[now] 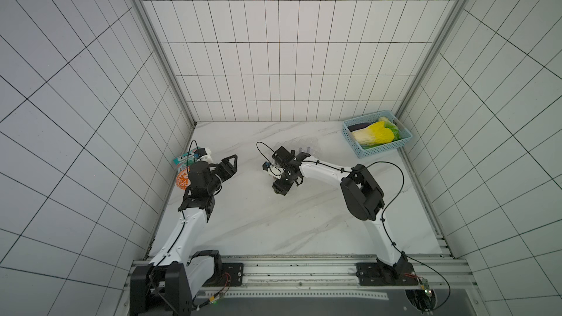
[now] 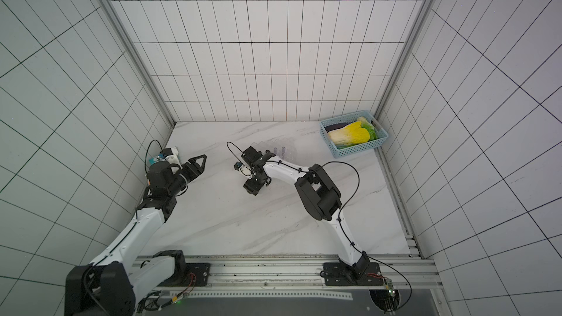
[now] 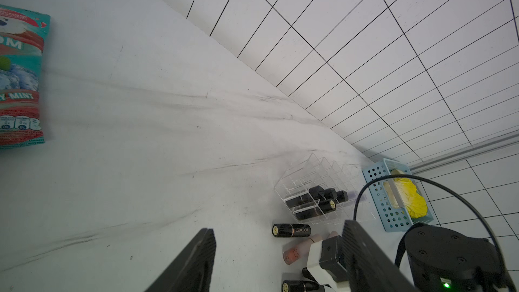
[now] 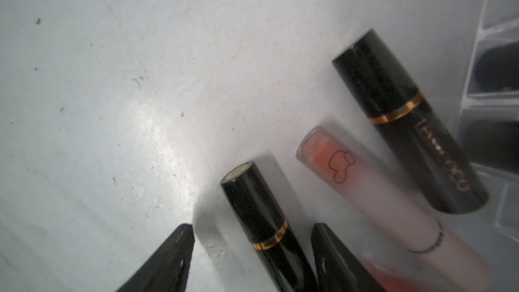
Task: Arrange the lipsticks in the organizer
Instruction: Pick up the lipstick at the center of the board.
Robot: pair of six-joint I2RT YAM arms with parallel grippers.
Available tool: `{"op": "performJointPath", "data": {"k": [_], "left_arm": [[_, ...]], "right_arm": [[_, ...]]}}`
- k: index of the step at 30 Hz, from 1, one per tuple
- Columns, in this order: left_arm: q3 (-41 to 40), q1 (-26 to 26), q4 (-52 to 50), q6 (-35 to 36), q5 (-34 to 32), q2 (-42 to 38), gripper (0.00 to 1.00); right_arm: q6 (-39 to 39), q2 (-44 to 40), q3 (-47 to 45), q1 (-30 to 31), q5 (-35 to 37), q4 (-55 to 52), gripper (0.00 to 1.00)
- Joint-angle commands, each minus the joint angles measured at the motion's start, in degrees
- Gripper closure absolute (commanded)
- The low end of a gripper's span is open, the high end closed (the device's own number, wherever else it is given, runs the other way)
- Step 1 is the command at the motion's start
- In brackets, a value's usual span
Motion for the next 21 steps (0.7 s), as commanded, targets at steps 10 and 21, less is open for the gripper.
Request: {"op": "performJointPath", "data": {"k": [10,21], "left_arm": [[0.08,0.31,0.85,0.22,1.23,-1.61,0.31],[3.55,-2.76,13.77,0.3,25.17,7.06,0.26]], "right_arm": [[4.8,-6.64,-9.36,0.05,0.99,-0.92,0.79],[9.05,-25.89,-20.65,-3.14,-4.5,5.66,0.86]]}}
